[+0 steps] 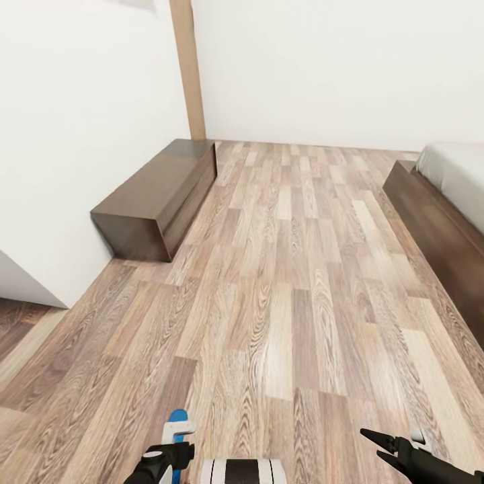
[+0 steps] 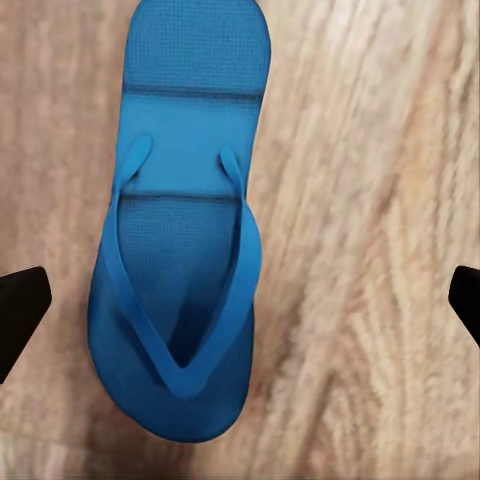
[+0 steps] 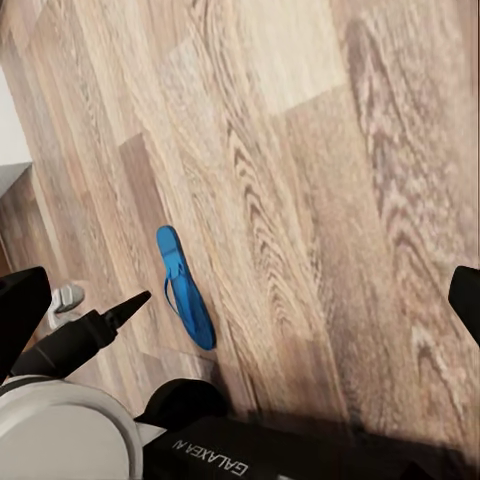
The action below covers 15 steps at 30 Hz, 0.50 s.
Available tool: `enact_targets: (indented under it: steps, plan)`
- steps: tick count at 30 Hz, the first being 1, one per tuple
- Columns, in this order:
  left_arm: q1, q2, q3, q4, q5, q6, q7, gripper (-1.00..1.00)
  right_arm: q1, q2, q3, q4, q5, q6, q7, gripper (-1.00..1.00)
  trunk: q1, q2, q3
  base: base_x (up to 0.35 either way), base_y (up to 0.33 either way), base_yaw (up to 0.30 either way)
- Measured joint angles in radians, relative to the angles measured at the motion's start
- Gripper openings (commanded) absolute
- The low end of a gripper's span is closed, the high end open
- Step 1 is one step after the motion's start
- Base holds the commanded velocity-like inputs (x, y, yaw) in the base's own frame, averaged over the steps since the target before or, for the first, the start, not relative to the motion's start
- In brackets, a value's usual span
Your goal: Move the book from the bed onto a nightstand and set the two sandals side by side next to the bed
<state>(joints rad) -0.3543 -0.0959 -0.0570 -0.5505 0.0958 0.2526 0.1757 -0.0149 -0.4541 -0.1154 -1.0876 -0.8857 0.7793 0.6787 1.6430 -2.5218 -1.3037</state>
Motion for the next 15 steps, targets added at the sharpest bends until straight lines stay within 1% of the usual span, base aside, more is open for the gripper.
enact_targets:
  steps: [4,8,9,10,15]
  plan:
    - [0.0,0.001,0.001,-0.009,0.0,-0.023,0.003,1.0,0.0,0.0,0.0,0.0,0.0,0.0,0.0,1.0,0.0,0.0,0.0,0.0,0.0,0.0]
    - [-0.001,0.001,0.001,-0.068,-0.001,-0.021,0.007,1.0,0.0,0.0,0.0,0.0,0.0,0.0,0.0,1.0,0.0,0.0,0.0,0.0,0.0,0.0]
    - [-0.001,0.002,0.001,-0.092,-0.001,-0.013,0.008,1.0,0.0,0.0,0.0,0.0,0.0,0.0,0.0,1.0,0.0,0.0,0.0,0.0,0.0,0.0]
    - [-0.002,0.003,0.001,-0.098,-0.001,-0.008,0.008,1.0,0.0,0.0,0.0,0.0,0.0,0.0,0.0,1.0,0.0,0.0,0.0,0.0,0.0,0.0]
    - [-0.018,0.03,0.0,-0.116,-0.002,0.027,0.007,1.0,0.0,0.0,0.0,0.0,0.0,0.0,0.0,1.0,0.0,0.0,0.0,0.0,0.0,0.0]
